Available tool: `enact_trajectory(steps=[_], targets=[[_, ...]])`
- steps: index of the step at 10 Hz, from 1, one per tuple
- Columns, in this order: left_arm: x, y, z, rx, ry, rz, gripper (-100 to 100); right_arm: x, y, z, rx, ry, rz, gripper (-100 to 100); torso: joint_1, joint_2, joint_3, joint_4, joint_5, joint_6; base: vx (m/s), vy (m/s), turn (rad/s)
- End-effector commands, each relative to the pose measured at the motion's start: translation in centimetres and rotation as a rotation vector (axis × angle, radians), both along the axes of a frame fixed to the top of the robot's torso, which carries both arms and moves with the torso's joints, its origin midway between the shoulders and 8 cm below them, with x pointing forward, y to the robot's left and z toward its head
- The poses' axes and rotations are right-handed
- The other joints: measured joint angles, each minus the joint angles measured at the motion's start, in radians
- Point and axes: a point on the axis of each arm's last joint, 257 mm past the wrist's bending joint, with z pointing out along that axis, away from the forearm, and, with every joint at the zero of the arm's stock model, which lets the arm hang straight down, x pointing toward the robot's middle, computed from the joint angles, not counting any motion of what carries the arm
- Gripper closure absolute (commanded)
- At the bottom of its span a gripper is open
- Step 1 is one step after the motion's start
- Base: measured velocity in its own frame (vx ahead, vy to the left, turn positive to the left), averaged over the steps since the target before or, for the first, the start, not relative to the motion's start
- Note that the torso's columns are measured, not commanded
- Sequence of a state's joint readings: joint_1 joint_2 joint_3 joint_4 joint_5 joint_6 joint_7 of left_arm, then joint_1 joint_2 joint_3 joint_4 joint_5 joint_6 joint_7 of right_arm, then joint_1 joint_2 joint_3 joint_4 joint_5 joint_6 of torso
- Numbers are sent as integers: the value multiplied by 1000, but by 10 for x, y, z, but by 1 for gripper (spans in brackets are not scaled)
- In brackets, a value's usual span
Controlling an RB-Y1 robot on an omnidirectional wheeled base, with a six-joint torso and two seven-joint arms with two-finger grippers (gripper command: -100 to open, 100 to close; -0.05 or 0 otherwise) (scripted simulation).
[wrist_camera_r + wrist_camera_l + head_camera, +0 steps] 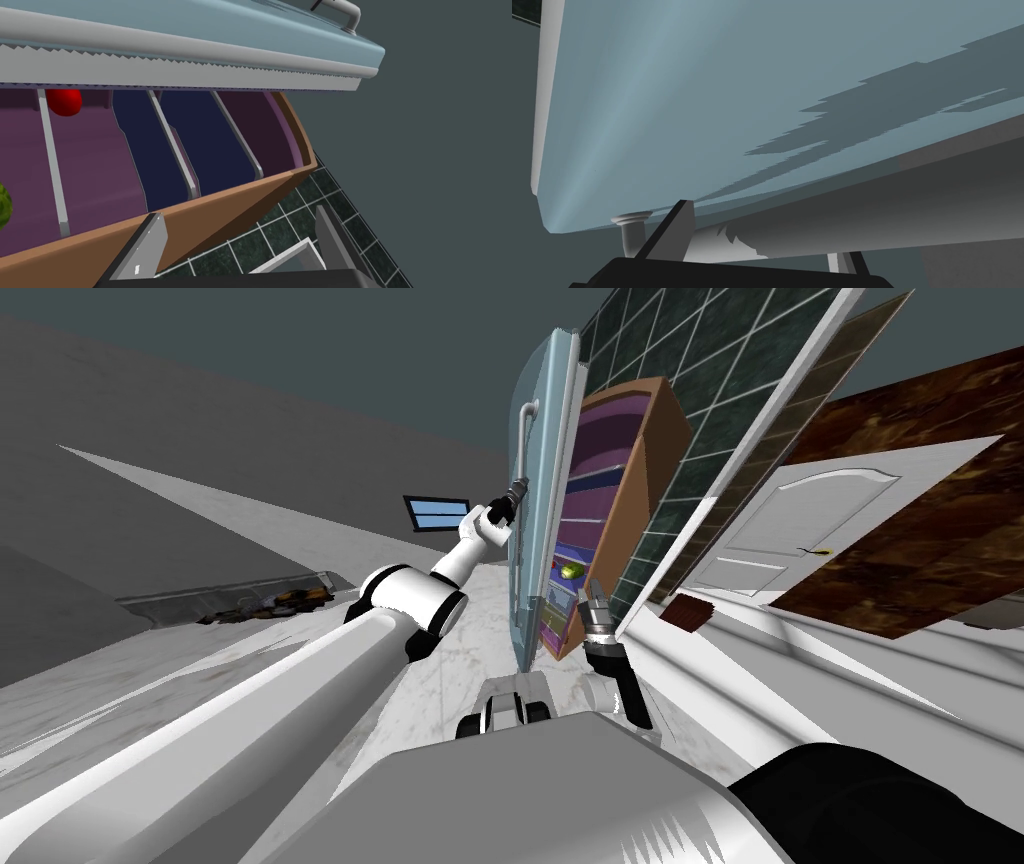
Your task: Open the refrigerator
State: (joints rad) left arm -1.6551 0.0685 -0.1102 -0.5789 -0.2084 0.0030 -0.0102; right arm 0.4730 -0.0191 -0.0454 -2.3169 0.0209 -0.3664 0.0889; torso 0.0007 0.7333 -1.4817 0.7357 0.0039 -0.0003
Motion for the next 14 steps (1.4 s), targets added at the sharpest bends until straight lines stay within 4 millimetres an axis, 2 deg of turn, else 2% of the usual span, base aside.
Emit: enact_trajectory(steps=[1,2,3,4,5,7,8,9,10,11,13,14], targets=[[-7,-11,1,1,-4,-24,100,0,0,0,0,0,0,0,-4,1,1,0,-2,1,77,162,-101],[-13,-22,2,-3,-2,-47,100,0,0,0,0,0,0,0,1,-2,0,1,-3,3,123,330,-190],[-13,-22,2,-3,-2,-47,100,0,0,0,0,0,0,0,8,-4,-1,0,0,2,112,318,-107],[-19,-32,2,-7,0,-70,100,0,0,0,0,0,0,0,8,-5,-2,0,1,-2,156,329,-88],[-19,-32,2,-7,0,-70,100,0,0,0,-1,0,0,0,7,-7,-5,1,1,-2,123,273,-51],[-31,-53,2,-14,5,-117,100,0,0,0,0,0,0,0,-2,-9,-7,2,-2,1,137,342,-121],[-31,-53,2,-14,5,-117,100,0,0,0,-1,0,0,0,-1,-9,-7,1,-2,2,146,314,-90],[-38,-63,2,-17,8,-140,100,0,0,0,0,0,0,0,-6,-10,-9,2,-2,1,141,307,-100],[-44,-73,2,-20,12,-163,100,0,0,0,0,0,0,0,-6,-10,-9,2,-3,2,118,339,-167],[-44,-73,2,-20,12,-163,100,0,0,0,0,0,0,0,-7,-9,-9,2,-3,4,112,274,-73],[-58,-92,1,-25,19,-210,100,0,0,0,0,0,0,0,-5,-10,-9,1,-3,3,141,345,-125],[-58,-92,1,-25,19,-210,100,0,0,0,-1,0,0,0,0,-9,-8,0,-1,3,116,305,-92]])
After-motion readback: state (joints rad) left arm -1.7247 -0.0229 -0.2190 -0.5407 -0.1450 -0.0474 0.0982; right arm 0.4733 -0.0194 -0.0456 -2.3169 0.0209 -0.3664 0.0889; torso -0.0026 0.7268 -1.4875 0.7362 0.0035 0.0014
